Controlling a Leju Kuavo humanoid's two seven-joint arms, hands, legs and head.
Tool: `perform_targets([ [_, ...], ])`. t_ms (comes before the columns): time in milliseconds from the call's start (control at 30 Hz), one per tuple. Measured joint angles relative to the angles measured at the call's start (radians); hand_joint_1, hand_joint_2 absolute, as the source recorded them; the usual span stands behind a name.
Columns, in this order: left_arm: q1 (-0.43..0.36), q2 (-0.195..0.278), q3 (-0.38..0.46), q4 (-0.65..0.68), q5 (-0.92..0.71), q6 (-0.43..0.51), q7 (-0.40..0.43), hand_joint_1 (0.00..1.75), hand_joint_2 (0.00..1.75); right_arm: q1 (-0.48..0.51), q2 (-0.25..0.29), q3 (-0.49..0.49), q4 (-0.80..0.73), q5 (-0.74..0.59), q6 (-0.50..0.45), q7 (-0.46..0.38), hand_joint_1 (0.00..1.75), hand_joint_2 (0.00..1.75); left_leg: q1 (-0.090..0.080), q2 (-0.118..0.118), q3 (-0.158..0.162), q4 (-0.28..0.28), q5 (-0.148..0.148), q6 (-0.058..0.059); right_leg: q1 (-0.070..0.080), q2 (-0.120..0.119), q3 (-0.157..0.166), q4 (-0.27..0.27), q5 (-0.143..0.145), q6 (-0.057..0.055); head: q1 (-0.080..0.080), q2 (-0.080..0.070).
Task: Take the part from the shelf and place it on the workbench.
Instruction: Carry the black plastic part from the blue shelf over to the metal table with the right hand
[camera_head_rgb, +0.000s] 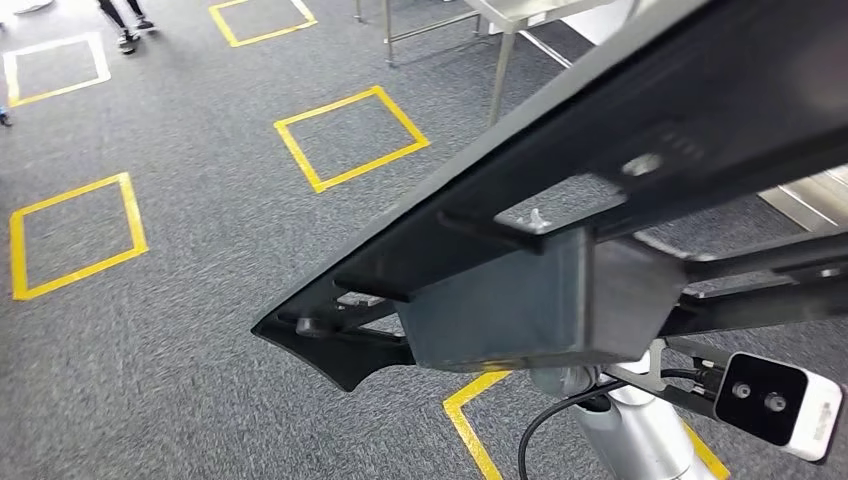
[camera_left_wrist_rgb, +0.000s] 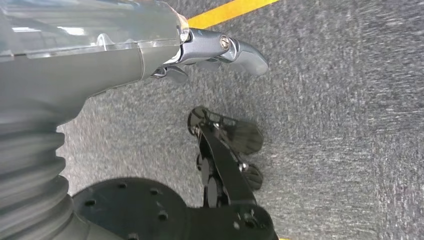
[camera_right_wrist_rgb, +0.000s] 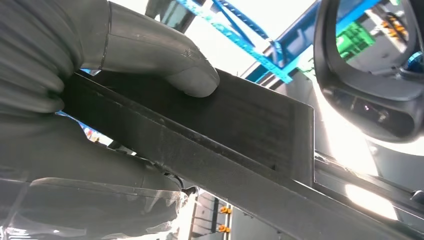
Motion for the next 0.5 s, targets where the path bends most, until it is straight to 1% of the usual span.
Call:
perform_targets([
  [33,-0.001,0.000,0.000,0.000,0.000,-0.001,-0.001,0.00,1.75,0.000,0.000,0.000,0.001,0.005,0.005,-0.001,1.75,1.75,0.001,-0.007,0.022,-0.058,0.040,0.001,-0.001,0.014,0.001,0.003,-0.002,0.002,0.000,0.000],
  [67,-0.002,0.000,0.000,0.000,0.000,-0.001,-0.001,0.00,1.75,-0.001,0.000,0.000,0.001,0.009,0.009,0.001,1.75,1.75,0.004,-0.027,0.052,-0.131,0.077,0.003,-0.002,0.027,0.001,0.007,-0.004,0.005,0.000,0.000],
  [100,-0.002,0.000,0.000,0.000,-0.001,-0.002,-0.002,0.00,1.75,-0.003,0.000,0.000,0.001,0.013,0.013,0.003,1.75,1.75,0.006,-0.048,0.079,-0.197,0.103,0.004,-0.002,0.039,-0.002,0.012,-0.007,0.009,0.000,0.000],
  [133,-0.002,0.000,-0.001,0.000,-0.001,-0.003,-0.002,0.00,1.75,-0.005,0.000,0.001,0.002,0.016,0.016,0.007,1.75,1.75,0.008,-0.066,0.097,-0.239,0.116,0.006,-0.003,0.050,-0.006,0.017,-0.008,0.015,0.000,0.000],
  [167,-0.003,0.000,-0.001,0.000,-0.001,-0.004,-0.002,0.00,1.75,-0.008,0.001,0.001,0.003,0.018,0.017,0.011,1.75,1.75,0.008,-0.077,0.104,-0.257,0.116,0.009,-0.004,0.060,-0.010,0.019,-0.008,0.021,0.000,0.000],
  [233,-0.005,0.000,-0.001,0.000,0.000,-0.005,-0.002,0.00,1.75,-0.011,0.002,0.002,0.005,0.021,0.017,0.019,1.75,1.75,0.005,-0.062,0.106,-0.262,0.118,0.019,-0.007,0.077,-0.016,0.017,-0.003,0.035,0.000,0.000],
  [267,-0.006,-0.001,-0.001,0.000,0.001,-0.005,-0.003,0.00,1.75,-0.012,0.001,0.002,0.006,0.022,0.016,0.021,1.75,1.75,0.006,-0.052,0.108,-0.267,0.121,0.027,-0.006,0.069,-0.019,0.020,-0.006,0.040,0.000,0.000],
  [300,-0.008,-0.002,-0.002,0.000,0.002,-0.005,-0.003,0.00,1.75,-0.015,0.001,0.002,0.007,0.022,0.017,0.023,1.75,1.75,0.007,-0.041,0.110,-0.272,0.125,0.033,-0.005,0.049,-0.029,0.038,-0.018,0.043,0.000,0.000],
  [333,-0.008,-0.003,-0.002,0.000,0.002,-0.004,-0.003,0.00,1.75,-0.019,0.001,0.002,0.008,0.022,0.017,0.024,1.75,1.75,0.008,-0.029,0.111,-0.277,0.127,0.039,-0.002,0.021,-0.048,0.078,-0.042,0.045,0.000,0.000],
  [367,-0.008,-0.003,-0.002,0.000,0.003,-0.003,-0.003,0.00,1.75,-0.022,0.001,0.002,0.009,0.021,0.017,0.024,1.75,1.75,0.007,-0.017,0.111,-0.278,0.127,0.043,-0.002,-0.010,-0.076,0.136,-0.073,0.047,0.000,0.000],
  [400,-0.006,-0.003,-0.002,0.000,0.004,-0.002,-0.003,0.00,1.75,-0.024,0.001,0.002,0.011,0.019,0.017,0.024,1.75,1.75,0.005,-0.005,0.110,-0.278,0.126,0.045,-0.004,-0.028,-0.110,0.205,-0.104,0.049,0.000,0.000],
  [433,-0.005,-0.003,-0.002,0.000,0.006,-0.001,-0.003,0.00,1.75,-0.024,0.001,0.002,0.014,0.016,0.017,0.024,1.75,1.75,0.003,0.007,0.110,-0.278,0.125,0.046,-0.005,-0.037,-0.140,0.264,-0.125,0.051,0.000,0.000],
  [467,-0.004,-0.004,-0.002,0.000,0.008,0.000,-0.003,0.00,1.75,-0.024,0.001,0.002,0.017,0.012,0.017,0.024,1.75,1.75,0.002,0.020,0.110,-0.278,0.124,0.046,-0.007,-0.041,-0.155,0.293,-0.128,0.052,0.000,0.000],
  [500,-0.003,-0.004,-0.001,0.000,0.010,0.000,-0.003,0.00,1.75,-0.025,0.001,0.002,0.020,0.008,0.017,0.024,1.75,1.75,0.002,0.032,0.111,-0.277,0.123,0.045,-0.008,-0.044,-0.149,0.283,-0.112,0.053,0.000,0.000],
])
